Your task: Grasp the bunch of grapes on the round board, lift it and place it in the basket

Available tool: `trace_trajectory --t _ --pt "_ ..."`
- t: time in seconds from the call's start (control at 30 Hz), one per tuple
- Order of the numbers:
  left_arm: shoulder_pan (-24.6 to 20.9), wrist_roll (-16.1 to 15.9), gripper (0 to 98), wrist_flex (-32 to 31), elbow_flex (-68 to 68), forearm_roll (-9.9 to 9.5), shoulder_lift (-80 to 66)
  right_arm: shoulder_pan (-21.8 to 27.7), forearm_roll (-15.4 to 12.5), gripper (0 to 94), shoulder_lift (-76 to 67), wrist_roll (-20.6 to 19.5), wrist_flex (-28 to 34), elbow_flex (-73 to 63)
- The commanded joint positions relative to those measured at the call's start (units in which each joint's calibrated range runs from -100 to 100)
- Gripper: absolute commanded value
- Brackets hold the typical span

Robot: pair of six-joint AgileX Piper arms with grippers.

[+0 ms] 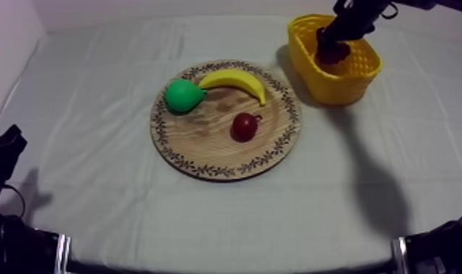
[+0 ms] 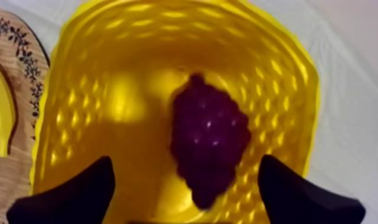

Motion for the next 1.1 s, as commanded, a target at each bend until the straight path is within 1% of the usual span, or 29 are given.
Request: trace_trajectory --t 0.0,0.17,0.43,0.73,0.93,1.07 --pt "0.0 0.0 0.1 0.0 0.0 -0.02 0.0 0.0 0.0 86.4 -0.4 0.1 0.1 0.4" --pt "0.0 0.0 0.1 0.0 0.0 -0.02 0.0 0.1 -0.2 86.2 -2.3 0.6 -0.9 2.7" --pt "0.0 0.0 0.1 0.0 0.0 -0.02 0.0 0.4 1.1 82.1 -6.9 -0.8 -2.5 8.2" --pt "0.0 0.0 0.1 0.0 0.0 -0.02 0.0 1.0 1.1 68.6 -16.8 -1.6 -6.4 18.9" --pt "0.0 0.0 0.1 0.0 0.0 -0.02 0.0 1.8 0.2 56.5 -25.4 -1.6 -8.9 27.9" --pt "0.0 0.0 0.1 0.0 0.0 -0.02 0.0 2.6 -0.4 51.0 -31.5 -0.8 -10.9 35.5"
